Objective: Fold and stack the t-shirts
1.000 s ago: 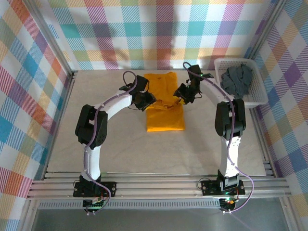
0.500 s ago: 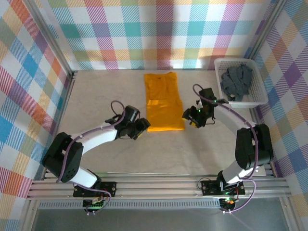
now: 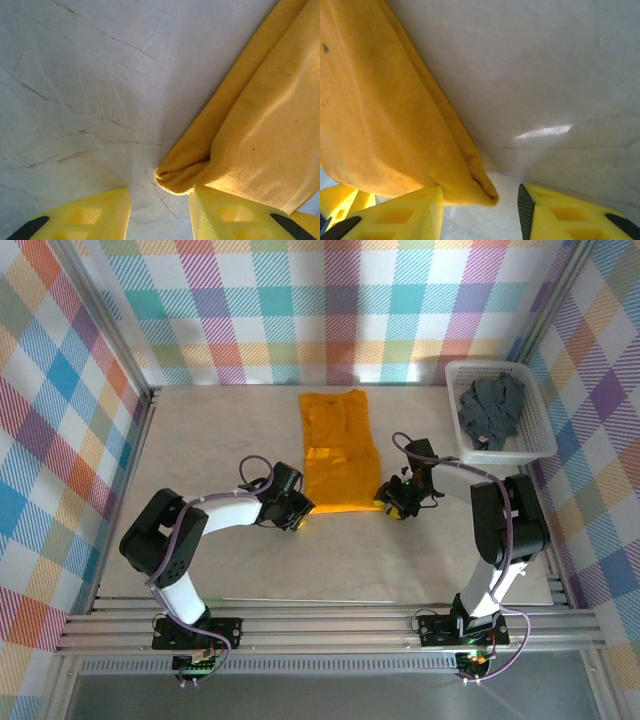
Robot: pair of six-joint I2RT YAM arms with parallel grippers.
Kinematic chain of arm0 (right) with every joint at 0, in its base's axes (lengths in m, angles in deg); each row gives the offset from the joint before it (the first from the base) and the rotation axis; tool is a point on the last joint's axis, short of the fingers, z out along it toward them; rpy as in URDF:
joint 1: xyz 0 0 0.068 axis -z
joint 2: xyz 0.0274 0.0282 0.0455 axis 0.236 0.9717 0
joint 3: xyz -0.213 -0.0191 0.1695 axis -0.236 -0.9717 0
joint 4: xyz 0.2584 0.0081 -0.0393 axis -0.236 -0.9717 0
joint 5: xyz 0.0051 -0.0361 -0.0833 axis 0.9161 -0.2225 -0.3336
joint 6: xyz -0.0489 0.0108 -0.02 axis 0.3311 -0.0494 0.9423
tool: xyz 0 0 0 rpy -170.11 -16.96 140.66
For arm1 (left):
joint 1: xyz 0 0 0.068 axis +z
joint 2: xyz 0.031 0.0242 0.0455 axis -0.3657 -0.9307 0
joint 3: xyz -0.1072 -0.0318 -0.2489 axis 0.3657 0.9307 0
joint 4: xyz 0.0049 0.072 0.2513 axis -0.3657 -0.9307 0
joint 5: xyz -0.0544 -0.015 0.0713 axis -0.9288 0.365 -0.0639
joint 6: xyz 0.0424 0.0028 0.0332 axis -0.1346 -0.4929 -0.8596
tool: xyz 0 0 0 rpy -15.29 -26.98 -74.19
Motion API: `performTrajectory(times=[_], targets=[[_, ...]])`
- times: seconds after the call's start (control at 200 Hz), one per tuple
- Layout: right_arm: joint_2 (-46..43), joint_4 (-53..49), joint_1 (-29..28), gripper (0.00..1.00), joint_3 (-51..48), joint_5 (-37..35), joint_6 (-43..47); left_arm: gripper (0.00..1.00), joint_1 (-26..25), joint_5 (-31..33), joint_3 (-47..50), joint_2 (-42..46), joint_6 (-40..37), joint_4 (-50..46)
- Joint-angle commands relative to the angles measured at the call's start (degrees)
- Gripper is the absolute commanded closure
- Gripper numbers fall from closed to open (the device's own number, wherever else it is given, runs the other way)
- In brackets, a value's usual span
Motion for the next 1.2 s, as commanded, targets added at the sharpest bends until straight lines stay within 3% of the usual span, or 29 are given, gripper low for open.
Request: performTrajectory(times=[0.0, 0.165, 0.31, 0.38, 0.555, 0.865, 1.015, 1.195], targets=[[2.00, 0.96, -0.84, 0.57, 2.85, 1.29, -1.24, 0.69, -0.30, -0.32, -2.91, -5.42, 0.11, 8.47], [4.89, 1.45, -1.40, 0.69, 5.83, 1.80, -1.99, 0.84, -0.07, -0.60, -5.42, -7.12, -0.64, 8.39], [5.12, 0.65, -2.26, 0.93, 7.52, 0.52, -3.15, 1.00, 0.81, 0.17, -5.60, -6.52, -1.05, 8.51], [2.84, -0.43, -2.30, 1.00, 6.94, -2.00, -3.70, 1.00, 0.91, 1.40, -4.73, -4.04, -2.39, 7.99], [-3.75, -3.77, -2.47, 1.00, 8.35, -4.08, -2.94, 1.00, 2.05, 2.39, -4.23, 4.93, -4.81, 4.29], [-2.85, -17.08, -1.94, 1.00, 31.32, -2.35, -1.18, 1.00, 6.88, -4.28, -19.37, 8.96, -9.48, -8.63], [-7.90, -15.78, -2.81, 1.00, 25.82, 0.37, -2.85, 1.00, 5.88, -6.11, -13.24, 13.89, -8.61, -8.34], [-15.64, -12.13, -7.51, 1.00, 9.13, 0.69, -4.66, 1.00, 0.63, -5.85, 1.44, 22.42, -6.10, -7.08]])
